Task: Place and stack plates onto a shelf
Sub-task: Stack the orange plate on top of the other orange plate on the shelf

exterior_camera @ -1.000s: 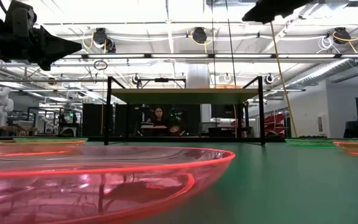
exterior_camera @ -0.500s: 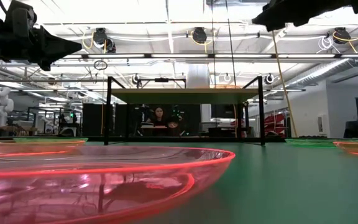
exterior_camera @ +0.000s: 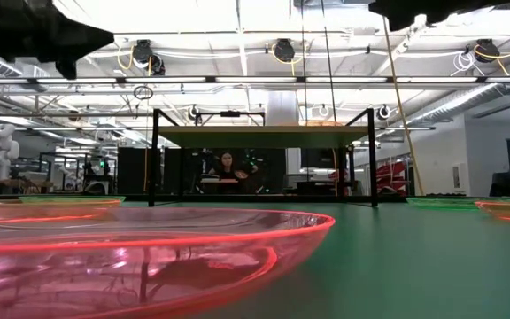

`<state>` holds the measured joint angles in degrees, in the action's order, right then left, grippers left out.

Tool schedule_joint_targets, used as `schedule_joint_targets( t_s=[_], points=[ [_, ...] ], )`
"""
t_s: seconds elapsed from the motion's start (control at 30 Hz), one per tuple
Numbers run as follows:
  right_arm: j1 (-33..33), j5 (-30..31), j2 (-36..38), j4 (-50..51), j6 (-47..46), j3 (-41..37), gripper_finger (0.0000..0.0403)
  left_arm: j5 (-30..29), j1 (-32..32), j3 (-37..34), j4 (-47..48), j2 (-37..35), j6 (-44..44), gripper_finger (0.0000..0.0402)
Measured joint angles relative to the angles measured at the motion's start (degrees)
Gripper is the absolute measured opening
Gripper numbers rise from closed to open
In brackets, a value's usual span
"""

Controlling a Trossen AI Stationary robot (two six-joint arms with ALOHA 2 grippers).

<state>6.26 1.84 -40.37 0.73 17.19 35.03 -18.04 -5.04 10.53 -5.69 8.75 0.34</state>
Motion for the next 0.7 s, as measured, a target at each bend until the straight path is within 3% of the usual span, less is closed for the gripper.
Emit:
schedule_joint_targets(
  t_s=[0.3, 0.47, 0.7],
  points=[
    [-0.02, 0.0, 0.09, -0.92, 0.41, 0.0, 0.0096, -3.01, -2.23, 19.3, 5.83, 25.01, 4.35, 0.0001],
    [-0.02, -0.11, 0.1, -0.66, -0.3, -0.07, 0.0096, -4.95, -1.53, 21.9, 5.94, 33.15, 11.5, 0.0001],
    [-0.02, -0.15, 0.1, -3.47, -0.05, -2.95, 0.0096, -8.14, 0.39, 21.92, 3.99, 40.21, 5.01, 0.0001]
  ],
)
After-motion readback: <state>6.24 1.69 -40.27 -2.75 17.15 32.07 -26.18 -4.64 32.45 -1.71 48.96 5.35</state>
